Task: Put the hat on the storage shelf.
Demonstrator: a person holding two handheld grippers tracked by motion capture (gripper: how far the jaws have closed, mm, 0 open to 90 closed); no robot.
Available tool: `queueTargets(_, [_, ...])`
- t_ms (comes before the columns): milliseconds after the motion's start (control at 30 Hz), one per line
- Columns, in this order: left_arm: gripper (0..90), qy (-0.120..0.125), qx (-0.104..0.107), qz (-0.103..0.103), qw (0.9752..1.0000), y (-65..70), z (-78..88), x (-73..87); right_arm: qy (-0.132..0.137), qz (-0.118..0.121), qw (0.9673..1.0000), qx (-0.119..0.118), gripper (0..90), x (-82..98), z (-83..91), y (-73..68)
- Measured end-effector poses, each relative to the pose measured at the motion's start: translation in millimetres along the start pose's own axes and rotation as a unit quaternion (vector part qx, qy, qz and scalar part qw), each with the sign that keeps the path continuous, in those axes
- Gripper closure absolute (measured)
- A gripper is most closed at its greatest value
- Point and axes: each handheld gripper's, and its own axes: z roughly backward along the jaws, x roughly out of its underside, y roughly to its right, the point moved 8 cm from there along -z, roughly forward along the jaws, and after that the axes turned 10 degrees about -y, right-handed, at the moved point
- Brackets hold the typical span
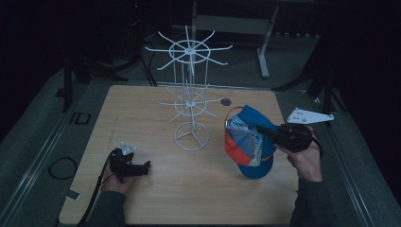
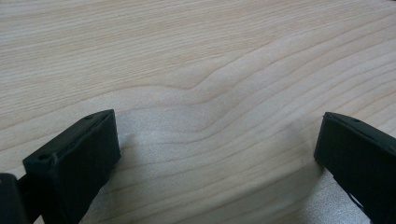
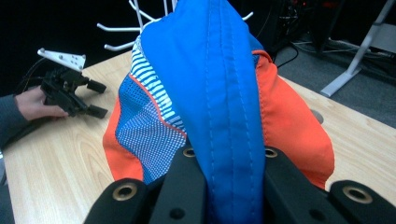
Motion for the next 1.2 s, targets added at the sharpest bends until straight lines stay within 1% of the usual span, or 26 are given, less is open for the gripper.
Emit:
queueTargets(200, [0.2, 0.000, 0.000, 0.000, 1.0000, 0.0, 0.0, 0.1, 0.013, -0.003, 0.9999, 0.003, 87.9, -9.6, 2.9, 2.3])
queueTargets(300, [0.2, -0.001, 0.000, 0.000, 1.0000, 0.0, 0.2, 0.2, 0.017, -0.003, 0.9999, 0.000, 87.8, -14.2, 4.8, 2.8])
queueTargets(667, [0.2, -0.001, 0.000, 0.000, 1.0000, 0.0, 0.1, 0.1, 0.022, -0.009, 0.9997, -0.004, 87.8, -21.6, 8.6, 4.2])
queueTargets(767, [0.2, -0.001, 0.000, 0.000, 1.0000, 0.0, 0.1, 0.1, 0.027, -0.010, 0.9996, -0.007, 87.8, -24.1, 10.8, 4.3])
queueTargets(1200, [0.2, -0.001, 0.000, 0.000, 1.0000, 0.0, 0.1, 0.1, 0.035, -0.005, 0.9993, -0.012, 87.8, -37.5, 18.4, 4.1])
